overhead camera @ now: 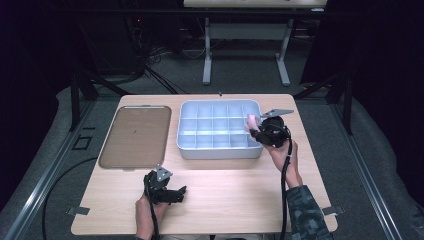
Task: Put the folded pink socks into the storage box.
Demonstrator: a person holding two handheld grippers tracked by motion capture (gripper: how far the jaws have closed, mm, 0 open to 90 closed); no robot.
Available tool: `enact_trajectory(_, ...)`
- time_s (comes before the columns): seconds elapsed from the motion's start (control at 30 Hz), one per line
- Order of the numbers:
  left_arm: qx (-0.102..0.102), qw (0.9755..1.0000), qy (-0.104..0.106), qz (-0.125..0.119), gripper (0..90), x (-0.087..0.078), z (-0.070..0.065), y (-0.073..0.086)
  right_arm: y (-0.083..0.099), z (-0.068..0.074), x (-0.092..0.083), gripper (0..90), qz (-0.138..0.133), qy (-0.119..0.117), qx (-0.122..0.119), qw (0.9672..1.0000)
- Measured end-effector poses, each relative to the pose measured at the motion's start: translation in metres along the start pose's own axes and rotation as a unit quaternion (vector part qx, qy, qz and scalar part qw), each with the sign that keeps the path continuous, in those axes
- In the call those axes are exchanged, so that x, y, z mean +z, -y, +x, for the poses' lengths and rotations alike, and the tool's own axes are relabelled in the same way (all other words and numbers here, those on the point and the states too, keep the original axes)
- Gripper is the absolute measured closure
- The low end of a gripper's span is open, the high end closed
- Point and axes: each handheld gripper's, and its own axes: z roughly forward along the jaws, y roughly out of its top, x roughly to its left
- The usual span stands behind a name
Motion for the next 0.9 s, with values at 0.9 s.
enact_trajectory(0.9,0.001,1.0,0.0,0.0,1.6,0.0,0.0,0.0,0.012,-0.01,0.051,68.8,0.106,0.018,0.01,0.9942)
